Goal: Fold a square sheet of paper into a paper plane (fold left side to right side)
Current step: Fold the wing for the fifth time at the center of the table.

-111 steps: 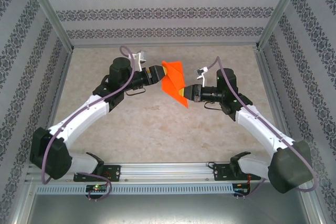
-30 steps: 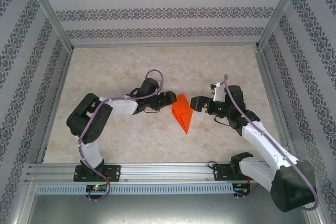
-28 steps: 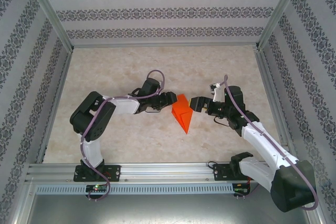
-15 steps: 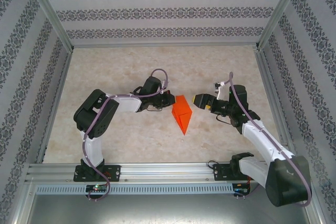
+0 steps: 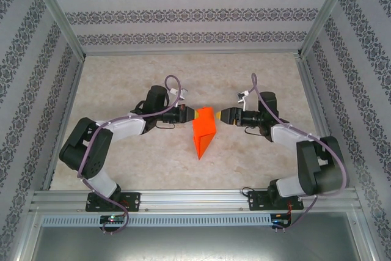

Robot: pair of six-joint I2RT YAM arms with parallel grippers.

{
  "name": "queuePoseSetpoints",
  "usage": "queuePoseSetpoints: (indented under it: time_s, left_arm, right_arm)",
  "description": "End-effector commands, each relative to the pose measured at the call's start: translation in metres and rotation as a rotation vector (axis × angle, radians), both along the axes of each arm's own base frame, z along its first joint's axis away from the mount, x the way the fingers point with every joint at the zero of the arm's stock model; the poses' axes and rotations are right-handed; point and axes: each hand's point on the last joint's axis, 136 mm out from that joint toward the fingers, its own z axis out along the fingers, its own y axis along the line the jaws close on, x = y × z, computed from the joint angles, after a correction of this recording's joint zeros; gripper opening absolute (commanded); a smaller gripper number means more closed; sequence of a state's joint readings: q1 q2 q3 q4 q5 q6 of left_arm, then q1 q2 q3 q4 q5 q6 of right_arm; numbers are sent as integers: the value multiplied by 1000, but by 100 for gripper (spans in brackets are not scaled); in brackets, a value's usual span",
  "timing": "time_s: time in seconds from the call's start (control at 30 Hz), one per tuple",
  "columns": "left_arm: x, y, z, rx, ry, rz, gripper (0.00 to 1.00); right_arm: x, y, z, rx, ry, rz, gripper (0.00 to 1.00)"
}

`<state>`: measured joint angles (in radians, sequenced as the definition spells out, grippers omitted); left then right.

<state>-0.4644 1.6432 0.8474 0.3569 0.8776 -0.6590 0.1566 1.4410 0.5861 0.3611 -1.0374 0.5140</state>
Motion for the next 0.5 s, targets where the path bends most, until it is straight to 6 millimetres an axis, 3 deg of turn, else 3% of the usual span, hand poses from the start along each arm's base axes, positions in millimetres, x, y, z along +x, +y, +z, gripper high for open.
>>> queuePoseSetpoints:
  time_s: [0.0, 0.27, 0.47]
  left_arm:
    - [-13, -4, 35, -79, -138, -99, 0]
    - [-18, -7, 48, -116, -152, -139, 0]
    - [-18, -7, 46, -123, -145, -140, 0]
  right_arm:
    - [0, 17, 26, 81, -138, 130, 77]
    - [-11, 32, 28, 115, -153, 212, 67]
    - [-15, 32, 28, 113, -148, 231, 47]
